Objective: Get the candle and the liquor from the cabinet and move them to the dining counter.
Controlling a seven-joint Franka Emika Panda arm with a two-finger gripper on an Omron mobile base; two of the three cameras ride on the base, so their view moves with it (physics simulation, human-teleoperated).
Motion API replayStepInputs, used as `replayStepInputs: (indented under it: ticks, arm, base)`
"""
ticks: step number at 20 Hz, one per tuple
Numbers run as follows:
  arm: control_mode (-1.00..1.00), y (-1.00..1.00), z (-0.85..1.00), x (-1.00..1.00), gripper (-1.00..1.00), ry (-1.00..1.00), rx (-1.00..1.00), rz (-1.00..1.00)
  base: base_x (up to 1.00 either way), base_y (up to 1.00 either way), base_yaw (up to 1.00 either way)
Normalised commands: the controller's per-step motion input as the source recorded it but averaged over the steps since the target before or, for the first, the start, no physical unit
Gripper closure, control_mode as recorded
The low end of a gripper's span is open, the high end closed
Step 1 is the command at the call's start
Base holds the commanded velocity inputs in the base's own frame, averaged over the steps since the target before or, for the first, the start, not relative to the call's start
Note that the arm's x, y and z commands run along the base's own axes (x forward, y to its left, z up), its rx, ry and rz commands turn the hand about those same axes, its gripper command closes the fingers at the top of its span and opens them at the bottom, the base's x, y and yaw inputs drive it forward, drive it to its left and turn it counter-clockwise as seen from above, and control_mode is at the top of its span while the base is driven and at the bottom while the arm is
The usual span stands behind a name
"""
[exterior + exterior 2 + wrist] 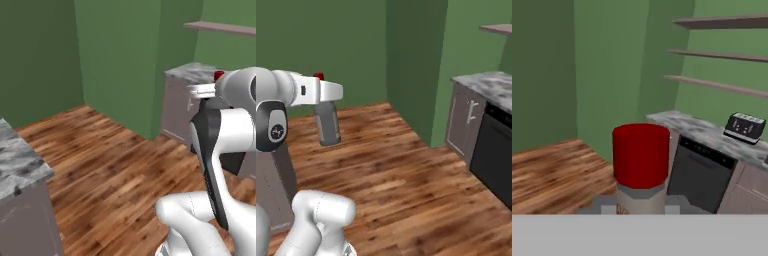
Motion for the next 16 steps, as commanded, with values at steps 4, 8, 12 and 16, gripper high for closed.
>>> replayStepInputs:
  ticks: [4, 8, 12, 16]
  arm:
    - [1.00, 0.00, 0.00, 0.00, 1.00, 0.00, 0.00, 0.00]
    - [1.00, 0.00, 0.00, 0.00, 1.00, 0.00, 0.00, 0.00]
    - [1.00, 0.00, 0.00, 0.00, 1.00, 0.00, 0.00, 0.00]
    - [1.00, 0.00, 0.00, 0.00, 1.00, 0.00, 0.00, 0.00]
  base:
    - [0.87, -0.01, 0.77]
    - [1.00, -0.58, 0.54]
    - [0.97, -0.99, 0.32]
    - [0.85, -1.00, 0.31]
